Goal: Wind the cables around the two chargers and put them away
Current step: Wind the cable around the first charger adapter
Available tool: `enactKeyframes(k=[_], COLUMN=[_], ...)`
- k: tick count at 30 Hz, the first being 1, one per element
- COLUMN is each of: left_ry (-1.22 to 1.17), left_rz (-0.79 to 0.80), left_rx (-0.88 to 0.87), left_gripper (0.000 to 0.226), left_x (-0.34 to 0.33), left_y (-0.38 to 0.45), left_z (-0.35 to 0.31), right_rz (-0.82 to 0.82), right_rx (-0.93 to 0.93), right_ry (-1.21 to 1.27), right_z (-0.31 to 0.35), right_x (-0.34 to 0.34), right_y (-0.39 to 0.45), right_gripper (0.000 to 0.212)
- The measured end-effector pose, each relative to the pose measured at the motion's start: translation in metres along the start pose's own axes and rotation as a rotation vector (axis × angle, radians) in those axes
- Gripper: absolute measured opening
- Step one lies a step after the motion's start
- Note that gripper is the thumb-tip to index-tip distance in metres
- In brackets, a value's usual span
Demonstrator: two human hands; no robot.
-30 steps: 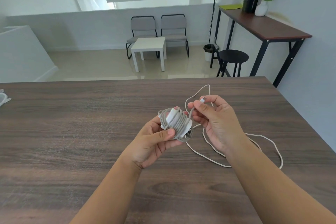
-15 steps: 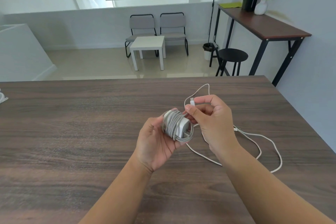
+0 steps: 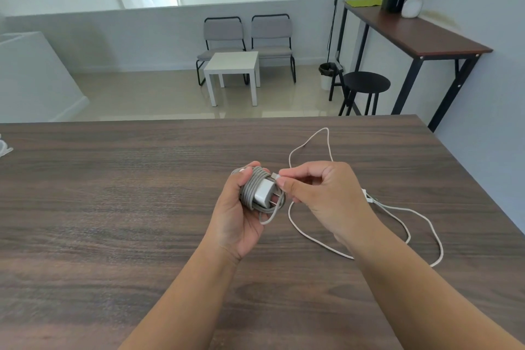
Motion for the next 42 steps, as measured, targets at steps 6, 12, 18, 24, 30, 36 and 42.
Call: enactKeyframes(k=[6, 12, 18, 24, 30, 36, 42], left_ry=[0.110, 0.157, 0.209, 0.273, 0.303, 0.271, 0.267], left_rz=[0.004, 0.006, -0.014, -0.004, -0.012, 0.016, -0.006], left_rx=[-0.056, -0.055, -0.047, -0.091, -0.123, -0.097, -0.090], left_gripper=[0.021, 0.022, 0.021, 0.022, 0.024, 0.022, 0.029], left_x=[0.002, -0.001, -0.007, -0.010, -0.011, -0.014, -0.017], left_y=[0.001, 0.000, -0.005, -0.008, -0.008, -0.011, -0.010], left_z=[-0.004, -0.008, -0.013, -0.017, -0.019, -0.020, -0.021], right_rz=[0.102, 0.174, 0.124, 0.077, 0.020, -0.079, -0.104], right_rx=[0.170, 0.618, 0.786, 0.830, 0.896, 0.904, 0.840], right_ry=[-0.377, -0.636, -0.609, -0.590, -0.493, -0.355, -0.242], right_z=[0.018, 0.039, 0.037, 0.036, 0.031, 0.024, 0.021], right_x=[0.006, -0.001, -0.003, -0.001, 0.001, 0.001, 0.001], right_y=[0.003, -0.001, -0.004, -0.006, -0.010, -0.012, -0.011], right_gripper=[0.011, 0.014, 0.012, 0.009, 0.007, 0.011, 0.011])
Point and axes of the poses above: each hand's wrist, its own y-axis towards the middle knuckle, its own x-axis out of the back of the hand, z = x × y, the point moved 3 cm from there along y, towards the middle knuckle, and after that the axes turned 9 degrees about -z, right-handed, at the moved point
